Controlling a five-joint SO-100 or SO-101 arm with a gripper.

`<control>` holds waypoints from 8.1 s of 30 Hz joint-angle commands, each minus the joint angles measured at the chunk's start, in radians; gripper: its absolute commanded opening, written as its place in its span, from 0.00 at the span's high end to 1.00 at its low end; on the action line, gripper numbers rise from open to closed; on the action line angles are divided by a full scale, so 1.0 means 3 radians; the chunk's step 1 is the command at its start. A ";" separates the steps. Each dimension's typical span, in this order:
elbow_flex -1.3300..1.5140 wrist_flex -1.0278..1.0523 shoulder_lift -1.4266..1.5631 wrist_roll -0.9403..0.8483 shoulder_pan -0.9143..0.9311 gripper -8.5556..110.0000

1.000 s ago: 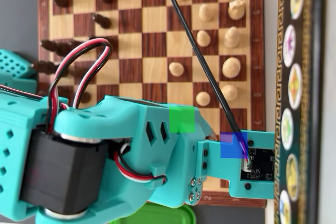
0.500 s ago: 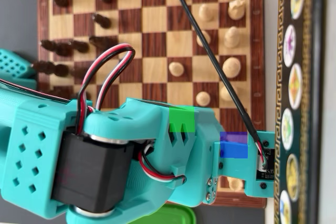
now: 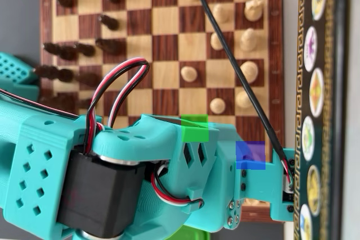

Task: Play chess

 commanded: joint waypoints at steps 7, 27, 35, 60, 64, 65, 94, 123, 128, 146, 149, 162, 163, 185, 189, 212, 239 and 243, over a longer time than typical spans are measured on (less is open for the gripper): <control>-0.0337 -0.0066 -0.0256 -0.0026 0.0041 0.82; -0.0419 -0.0066 -0.0419 -0.0026 0.0036 0.82; -0.0419 -0.0097 -0.0419 -0.0026 0.0020 0.82; -0.0399 -0.0133 -0.0424 -0.0026 0.0026 0.83; -0.0399 -0.0128 -0.0424 -0.0026 0.0026 0.90; -0.0399 -0.0128 -0.0424 -0.0026 0.0026 0.90; -0.0378 -0.0123 -0.0164 -0.0026 0.0026 0.90; 0.0194 -0.0092 0.0486 -0.0026 -0.0041 0.90; 0.0491 -0.0097 0.0741 0.0000 -0.0092 0.90; 0.0726 -0.0179 0.1023 0.0010 -0.0245 0.90; 0.0910 -0.0205 0.1048 0.0010 -0.0251 0.90; 0.2107 -0.0619 0.2030 0.0015 -0.0419 0.90; 0.2199 -0.0639 0.2066 0.0015 -0.0430 0.90; 0.2526 -0.0649 0.1877 -0.0015 -0.0251 0.90; 0.2531 -0.0649 0.1836 -0.0020 -0.0205 0.90; 0.2511 -0.0649 0.1544 0.0005 -0.0153 0.90; 0.2316 -0.0721 0.1524 0.0010 -0.0159 0.90; 0.2347 -0.0711 0.1524 0.0010 -0.0159 0.90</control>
